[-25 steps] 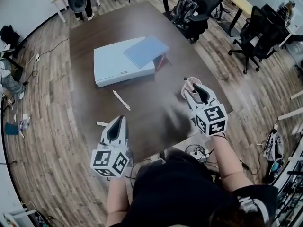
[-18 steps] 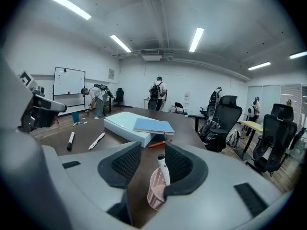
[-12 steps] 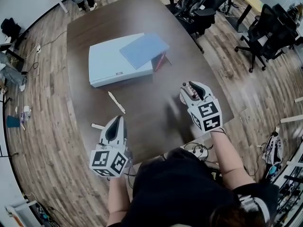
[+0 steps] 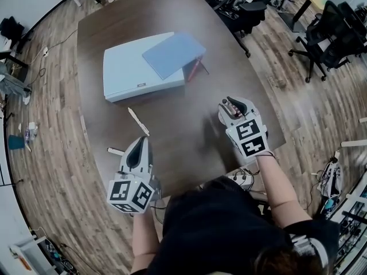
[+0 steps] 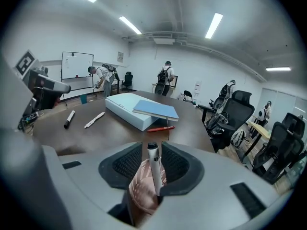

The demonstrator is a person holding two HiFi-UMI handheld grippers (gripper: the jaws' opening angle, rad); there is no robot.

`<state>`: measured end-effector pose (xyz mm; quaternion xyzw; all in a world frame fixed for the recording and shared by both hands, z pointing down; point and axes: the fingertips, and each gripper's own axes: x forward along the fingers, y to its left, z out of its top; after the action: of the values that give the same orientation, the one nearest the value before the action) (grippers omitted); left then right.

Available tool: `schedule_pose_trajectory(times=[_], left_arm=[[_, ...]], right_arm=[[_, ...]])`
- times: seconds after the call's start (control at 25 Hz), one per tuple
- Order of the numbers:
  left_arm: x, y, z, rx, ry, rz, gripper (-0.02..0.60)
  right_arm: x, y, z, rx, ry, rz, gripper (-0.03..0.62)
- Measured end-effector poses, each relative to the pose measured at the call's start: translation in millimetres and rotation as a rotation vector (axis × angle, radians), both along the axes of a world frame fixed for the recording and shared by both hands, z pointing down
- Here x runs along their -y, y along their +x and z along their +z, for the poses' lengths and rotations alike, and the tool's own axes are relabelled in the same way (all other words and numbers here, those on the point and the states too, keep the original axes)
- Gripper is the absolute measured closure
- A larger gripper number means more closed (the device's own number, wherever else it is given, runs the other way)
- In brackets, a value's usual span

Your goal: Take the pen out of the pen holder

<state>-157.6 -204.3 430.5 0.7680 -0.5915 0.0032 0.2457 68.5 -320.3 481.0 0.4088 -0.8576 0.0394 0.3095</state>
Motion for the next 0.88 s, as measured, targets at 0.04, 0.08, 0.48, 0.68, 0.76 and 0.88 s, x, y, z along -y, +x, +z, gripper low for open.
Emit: schedule_pose_trajectory(times=[0.04,0.08,0.48,0.68,0.76,0.88], left_arm=[[0.8,0.5,0.8,-0.006,-0.003,-0.001,0.546],[1.4,1.1,1.4,-0.010,-0.004,-0.001,0.546],[4.7,6.6,0.1,-0.067,0.001,0.013,0.546],[0.1,5.9,-6.9,-0.102,0.018,0.010,0.546],[-2.4,4.5,-9.7,-0.098,0.025,0.007,0.546],[-5.0,2.4,-14.8,-0.094,0.037,0.000,0.546]], right_arm=[[-0.3,0.2,1.9,-0.008,-0.005,-0.001,0.458],[-0.8,0.7,3.5,-0.016,-0.009,-0.001,0.468],[-1.0,3.7,0.7,-0.002,-0.007,-0.002,0.507],[-3.8,4.0,-12.0,0.002,0.021,-0.008,0.508],[-5.7,2.0,-20.9,-0.001,0.037,-0.019,0.508],[-7.6,1.5,-38.5,-0.012,0.071,-0.041,0.508]])
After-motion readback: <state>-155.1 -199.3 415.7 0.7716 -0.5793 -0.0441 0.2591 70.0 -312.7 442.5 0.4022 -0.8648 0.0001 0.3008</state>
